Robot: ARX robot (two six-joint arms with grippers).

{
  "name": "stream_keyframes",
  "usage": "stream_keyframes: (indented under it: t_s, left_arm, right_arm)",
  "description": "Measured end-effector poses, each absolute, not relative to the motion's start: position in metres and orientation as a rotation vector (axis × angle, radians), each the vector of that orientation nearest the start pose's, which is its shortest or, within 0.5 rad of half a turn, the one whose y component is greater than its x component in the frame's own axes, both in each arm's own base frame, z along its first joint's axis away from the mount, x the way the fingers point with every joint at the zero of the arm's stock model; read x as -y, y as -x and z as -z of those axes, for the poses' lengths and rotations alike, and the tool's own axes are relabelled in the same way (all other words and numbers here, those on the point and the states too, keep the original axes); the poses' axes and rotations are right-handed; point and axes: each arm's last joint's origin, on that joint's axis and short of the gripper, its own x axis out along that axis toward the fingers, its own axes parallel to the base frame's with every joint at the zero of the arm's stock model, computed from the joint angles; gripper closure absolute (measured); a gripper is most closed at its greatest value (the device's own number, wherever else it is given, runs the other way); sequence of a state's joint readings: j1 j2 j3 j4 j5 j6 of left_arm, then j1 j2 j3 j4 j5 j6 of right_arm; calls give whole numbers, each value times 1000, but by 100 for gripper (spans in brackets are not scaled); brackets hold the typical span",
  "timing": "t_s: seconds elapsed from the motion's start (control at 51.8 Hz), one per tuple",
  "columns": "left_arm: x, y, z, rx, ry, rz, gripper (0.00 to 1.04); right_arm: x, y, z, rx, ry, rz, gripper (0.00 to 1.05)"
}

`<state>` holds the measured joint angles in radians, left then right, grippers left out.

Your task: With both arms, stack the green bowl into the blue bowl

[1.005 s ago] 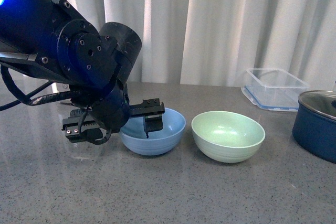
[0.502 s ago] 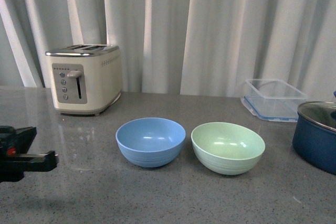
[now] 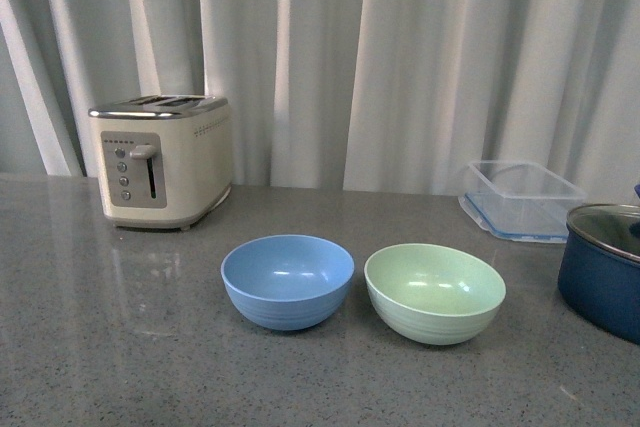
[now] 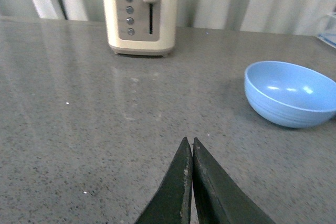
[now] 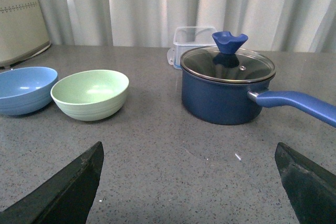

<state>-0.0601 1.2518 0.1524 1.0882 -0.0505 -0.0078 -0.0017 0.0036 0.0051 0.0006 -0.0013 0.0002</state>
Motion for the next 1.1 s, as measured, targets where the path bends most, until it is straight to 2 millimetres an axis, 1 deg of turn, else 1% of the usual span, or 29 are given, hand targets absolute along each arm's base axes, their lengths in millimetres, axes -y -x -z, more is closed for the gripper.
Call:
stream_keyframes:
  t_s: [0.155,0.27,0.58,0.831,1.101]
  left_arm:
    - [1,-183,-162,-15,7,-3,101]
    - [0,-171,-162,-12,7,0,101]
    - [0,-149,-163,-13,7,0,101]
    - [0,-135,-171,12,7,0,101]
    - [0,-125,-173,22,7,0,101]
  right_arm:
    - [0,-98,-165,2,0,0,10]
    - [0,-98,-165,2,0,0,10]
    - [0,-98,-165,2,0,0,10]
    - [0,-98,-165,2,0,0,10]
    - [0,-98,-165,2,0,0,10]
